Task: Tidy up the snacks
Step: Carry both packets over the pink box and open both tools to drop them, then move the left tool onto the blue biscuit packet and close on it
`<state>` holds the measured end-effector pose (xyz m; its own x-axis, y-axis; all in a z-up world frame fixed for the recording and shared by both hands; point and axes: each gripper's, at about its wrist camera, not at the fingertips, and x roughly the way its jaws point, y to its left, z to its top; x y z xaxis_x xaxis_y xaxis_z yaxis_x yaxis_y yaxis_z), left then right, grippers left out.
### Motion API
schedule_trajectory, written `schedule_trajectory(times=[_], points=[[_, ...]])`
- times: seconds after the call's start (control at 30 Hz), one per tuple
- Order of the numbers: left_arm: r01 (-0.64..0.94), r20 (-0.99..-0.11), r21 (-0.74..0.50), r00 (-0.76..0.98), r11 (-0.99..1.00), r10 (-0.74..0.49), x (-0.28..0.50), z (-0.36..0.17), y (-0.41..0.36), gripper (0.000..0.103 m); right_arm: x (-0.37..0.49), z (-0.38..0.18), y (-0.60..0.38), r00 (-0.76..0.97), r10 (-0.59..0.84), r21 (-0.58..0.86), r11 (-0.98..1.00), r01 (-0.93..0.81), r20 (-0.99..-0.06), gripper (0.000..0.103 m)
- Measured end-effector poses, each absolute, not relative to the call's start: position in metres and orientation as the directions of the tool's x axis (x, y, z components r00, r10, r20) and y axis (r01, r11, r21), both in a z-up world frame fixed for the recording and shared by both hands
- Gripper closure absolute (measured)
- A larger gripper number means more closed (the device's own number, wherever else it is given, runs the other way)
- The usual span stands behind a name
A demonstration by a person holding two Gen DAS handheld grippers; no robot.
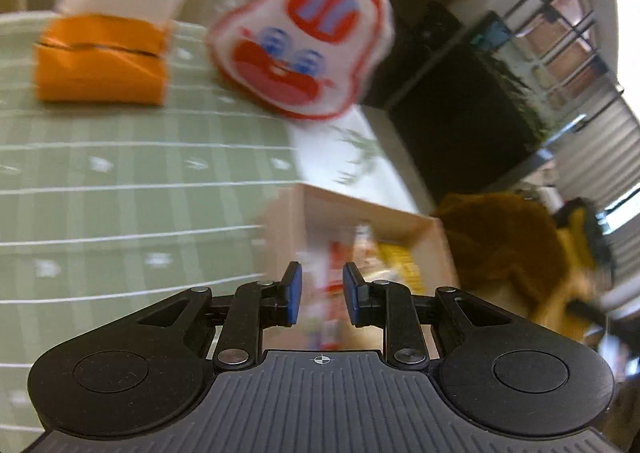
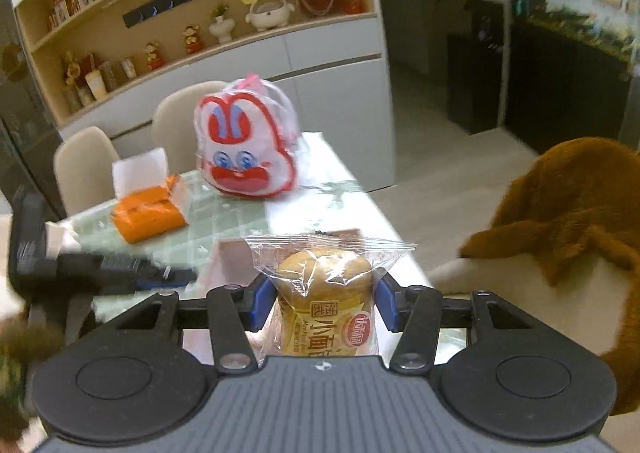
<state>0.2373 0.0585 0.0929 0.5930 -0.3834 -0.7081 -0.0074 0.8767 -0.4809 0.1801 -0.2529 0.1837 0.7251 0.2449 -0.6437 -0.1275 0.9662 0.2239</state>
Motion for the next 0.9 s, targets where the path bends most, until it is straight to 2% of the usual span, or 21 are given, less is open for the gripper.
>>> schedule_trajectory(times=[0.07,0.13,0.17,0.27,0.4,0.6,0.9], points=[[-0.025,-0.721,-0.461,0.593,0.887,-0.358,0.219,0.097,0.075,0.077,0.208,0.182,-0.24,0.702,0.304,0.277,0.948,-0.157,-0.644,0.05],[-0.054,-0.737,-0.459,0.581,0.887,-0.346,0.197,0.096,0.092,0.077,0.234,0.178,-0.224,0.684,0.33,0.296,0.94,-0.172,-0.65,0.042],[-0.068,-0.746,-0.456,0.574,0.887,-0.339,0.184,0.094,0.1,0.077,0.244,0.175,-0.214,0.688,0.303,0.275,0.949,-0.155,-0.659,0.039],[-0.109,-0.785,-0.432,0.535,0.895,-0.313,0.144,0.08,0.123,0.077,0.251,0.164,-0.196,0.69,0.234,0.218,0.969,-0.113,-0.684,0.039],[-0.166,-0.835,-0.406,0.466,0.899,-0.291,0.095,0.061,0.15,0.077,0.222,0.146,-0.195,0.667,0.215,0.234,0.97,-0.061,-0.713,0.037],[-0.197,-0.863,-0.411,0.398,0.89,-0.31,0.043,0.042,0.179,0.077,0.161,0.112,-0.197,0.64,0.113,0.17,0.985,0.028,-0.76,0.037],[-0.192,-0.866,-0.441,0.347,0.877,-0.36,0.017,0.022,0.185,0.077,0.079,0.063,-0.179,0.561,0.051,0.115,0.99,0.08,-0.826,0.037]])
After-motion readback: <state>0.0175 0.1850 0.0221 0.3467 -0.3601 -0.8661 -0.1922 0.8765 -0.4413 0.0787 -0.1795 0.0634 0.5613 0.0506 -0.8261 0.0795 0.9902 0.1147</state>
